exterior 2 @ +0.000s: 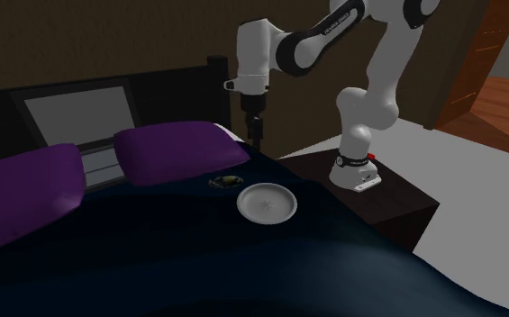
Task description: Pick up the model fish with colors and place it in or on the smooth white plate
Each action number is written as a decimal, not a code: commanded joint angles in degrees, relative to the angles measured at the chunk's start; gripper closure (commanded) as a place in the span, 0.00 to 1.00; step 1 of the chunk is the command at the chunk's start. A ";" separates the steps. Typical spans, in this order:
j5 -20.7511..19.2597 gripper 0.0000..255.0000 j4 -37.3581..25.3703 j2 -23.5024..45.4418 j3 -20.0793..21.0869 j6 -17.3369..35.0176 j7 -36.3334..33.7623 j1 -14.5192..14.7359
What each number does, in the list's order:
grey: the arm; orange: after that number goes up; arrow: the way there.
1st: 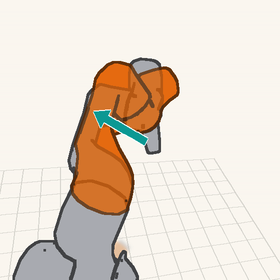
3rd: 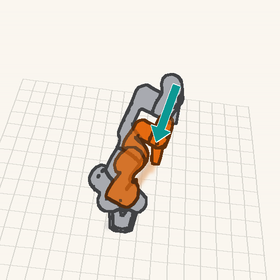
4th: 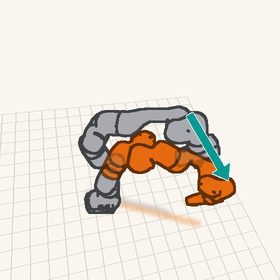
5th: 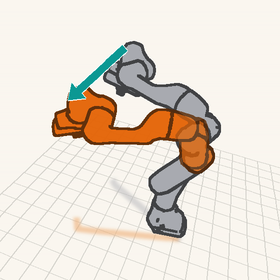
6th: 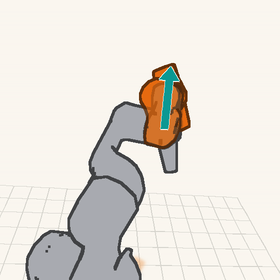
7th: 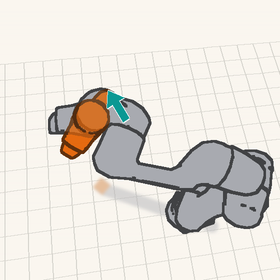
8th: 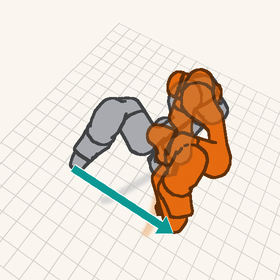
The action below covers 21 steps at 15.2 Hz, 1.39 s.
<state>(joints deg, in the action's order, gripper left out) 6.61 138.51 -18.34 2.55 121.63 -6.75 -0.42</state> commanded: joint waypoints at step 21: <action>0.39 0.00 -9.83 26.82 1.20 19.33 -1.04 0.53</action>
<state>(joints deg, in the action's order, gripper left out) 7.06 128.13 6.66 3.91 140.76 -7.67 0.20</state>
